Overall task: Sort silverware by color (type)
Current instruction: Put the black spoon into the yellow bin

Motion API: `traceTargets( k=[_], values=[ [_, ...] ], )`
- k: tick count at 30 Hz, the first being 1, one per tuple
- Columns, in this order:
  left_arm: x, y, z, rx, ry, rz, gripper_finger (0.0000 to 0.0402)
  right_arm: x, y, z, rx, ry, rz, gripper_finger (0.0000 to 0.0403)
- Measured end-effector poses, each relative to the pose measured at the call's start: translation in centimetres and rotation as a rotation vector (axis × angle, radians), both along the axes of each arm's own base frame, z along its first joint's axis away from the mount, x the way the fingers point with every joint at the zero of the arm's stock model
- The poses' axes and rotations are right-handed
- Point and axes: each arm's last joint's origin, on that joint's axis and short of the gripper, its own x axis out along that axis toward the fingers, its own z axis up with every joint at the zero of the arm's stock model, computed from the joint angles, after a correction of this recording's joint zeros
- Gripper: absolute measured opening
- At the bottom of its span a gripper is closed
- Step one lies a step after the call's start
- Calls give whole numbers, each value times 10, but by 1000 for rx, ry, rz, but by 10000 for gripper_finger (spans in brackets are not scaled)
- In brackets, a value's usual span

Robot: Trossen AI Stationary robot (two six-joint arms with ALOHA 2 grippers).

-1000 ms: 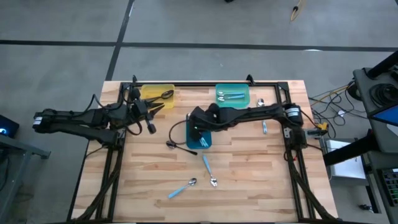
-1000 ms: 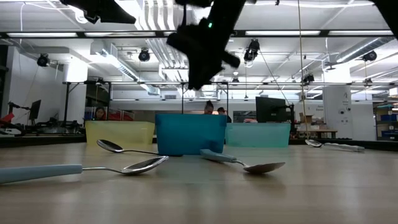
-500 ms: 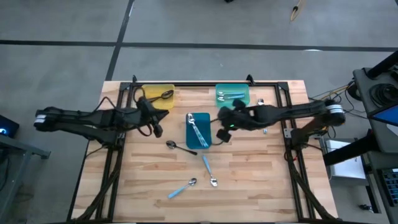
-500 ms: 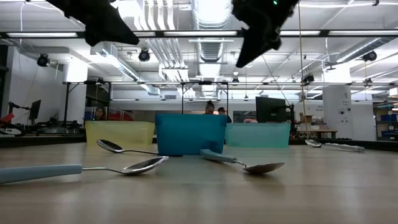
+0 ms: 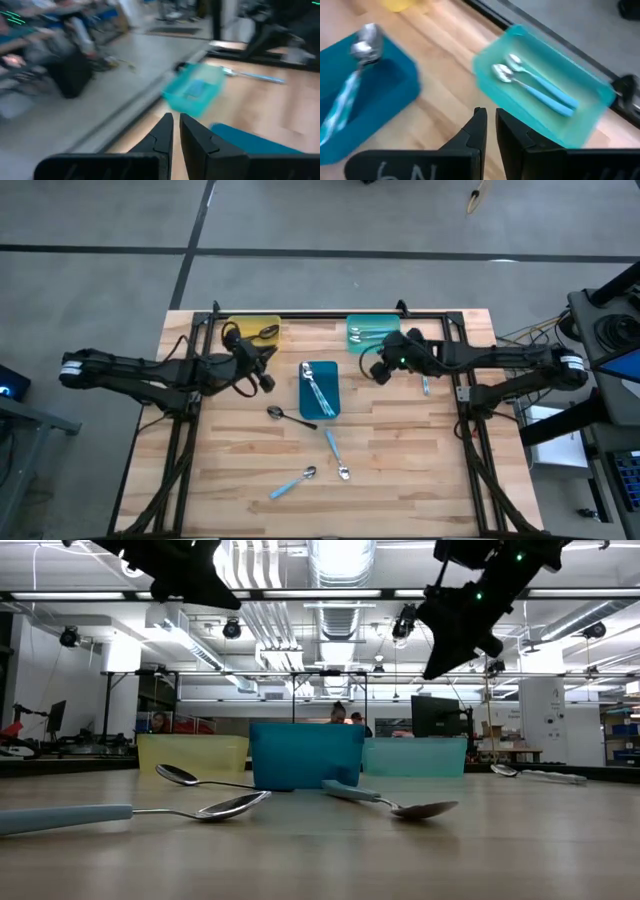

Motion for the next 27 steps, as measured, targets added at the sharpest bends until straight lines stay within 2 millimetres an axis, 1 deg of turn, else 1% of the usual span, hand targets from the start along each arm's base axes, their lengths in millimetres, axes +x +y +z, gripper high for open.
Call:
traceTargets(
  k=[3,6,8,12,18,20,22,25,27],
  values=[
    [1,2,4,78,9,64,15,-9,-10,1,20,11,-68,31],
    [1,4,9,130,5,69,15,-17,-19,0,50,18,-140,31],
    [2,4,11,160,2,64,15,-18,-23,0,50,16,-160,31],
    [2,5,16,202,-4,59,15,-18,-25,0,44,24,-157,31],
    [3,4,21,196,-32,49,15,-20,-24,3,28,26,-139,31],
    [5,3,21,175,-48,1,15,-20,-24,3,20,31,-129,31],
    [7,1,19,139,-47,-88,15,-19,-25,4,6,23,-117,31],
    [8,-4,8,34,13,-278,15,-17,-25,6,-4,10,-113,31],
    [7,-7,-1,-57,68,-367,15,-17,-25,6,-12,9,-106,31]
  ],
)
